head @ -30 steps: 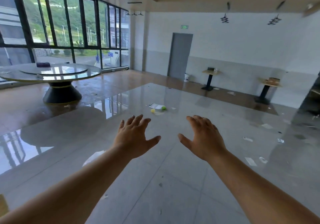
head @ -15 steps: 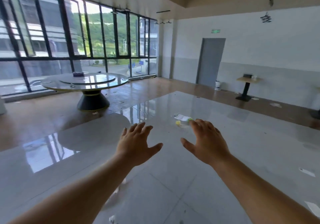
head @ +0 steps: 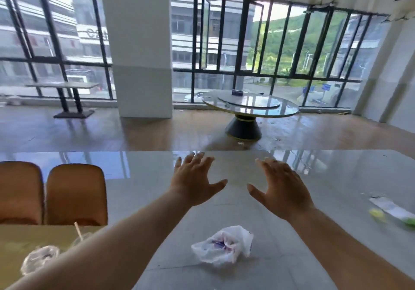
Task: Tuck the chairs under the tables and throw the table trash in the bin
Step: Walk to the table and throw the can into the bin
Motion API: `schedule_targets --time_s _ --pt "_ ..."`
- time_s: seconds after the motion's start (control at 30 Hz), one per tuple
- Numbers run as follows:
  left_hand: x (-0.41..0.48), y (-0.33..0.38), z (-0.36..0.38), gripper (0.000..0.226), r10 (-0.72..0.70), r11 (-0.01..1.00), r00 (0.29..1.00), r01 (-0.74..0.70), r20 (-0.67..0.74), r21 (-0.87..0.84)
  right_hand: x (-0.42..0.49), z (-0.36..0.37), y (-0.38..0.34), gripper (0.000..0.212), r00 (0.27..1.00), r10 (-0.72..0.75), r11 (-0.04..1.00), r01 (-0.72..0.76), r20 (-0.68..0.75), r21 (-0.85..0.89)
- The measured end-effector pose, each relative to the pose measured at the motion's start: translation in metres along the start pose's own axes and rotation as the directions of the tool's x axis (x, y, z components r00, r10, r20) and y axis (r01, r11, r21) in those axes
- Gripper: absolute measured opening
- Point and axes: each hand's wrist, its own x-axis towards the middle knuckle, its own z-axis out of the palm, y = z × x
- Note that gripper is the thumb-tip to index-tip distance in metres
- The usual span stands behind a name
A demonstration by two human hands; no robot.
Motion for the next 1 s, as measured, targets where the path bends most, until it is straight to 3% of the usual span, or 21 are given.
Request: schedule_targets --time_s 0.2,0.37,0.5,0.63,0.77,1.0 --pt "0.029 -0.110 0.002 0.093 -0.183 0.982 0.983 0.183 0.007 0.041 0.121 0.049 -0.073 0.083 0.980 -0.199 0.978 0.198 -0.004 0.071" --pt "0.033 -0.188 -0.007 0.092 -0.370 0.926 0.928 0.373 -0.049 0.054 0.203 0.091 -0.152 0.080 0.933 -0.358 0.917 0.356 -0.021 0.182" --pt "0.001 -0.241 -0.007 0.093 -0.526 0.836 0.847 0.532 -0.076 0.139 0.242 0.138 -0.223 0.086 0.820 -0.572 0.796 0.544 0.032 0.266" --pt "-0.045 -0.286 -0.022 0.094 -0.721 0.649 0.677 0.734 -0.146 0.199 0.271 0.174 -0.295 0.085 0.685 -0.729 0.635 0.686 -0.019 0.354" --pt "-0.101 -0.285 -0.043 0.096 -0.875 0.371 0.427 0.894 -0.227 0.251 0.279 0.191 -0.360 0.084 0.490 -0.865 0.389 0.789 -0.106 0.476" --pt "-0.160 -0.233 -0.059 0.099 -0.937 0.004 0.093 0.966 -0.336 0.257 0.245 0.201 -0.431 0.083 0.226 -0.950 0.053 0.798 -0.217 0.600"
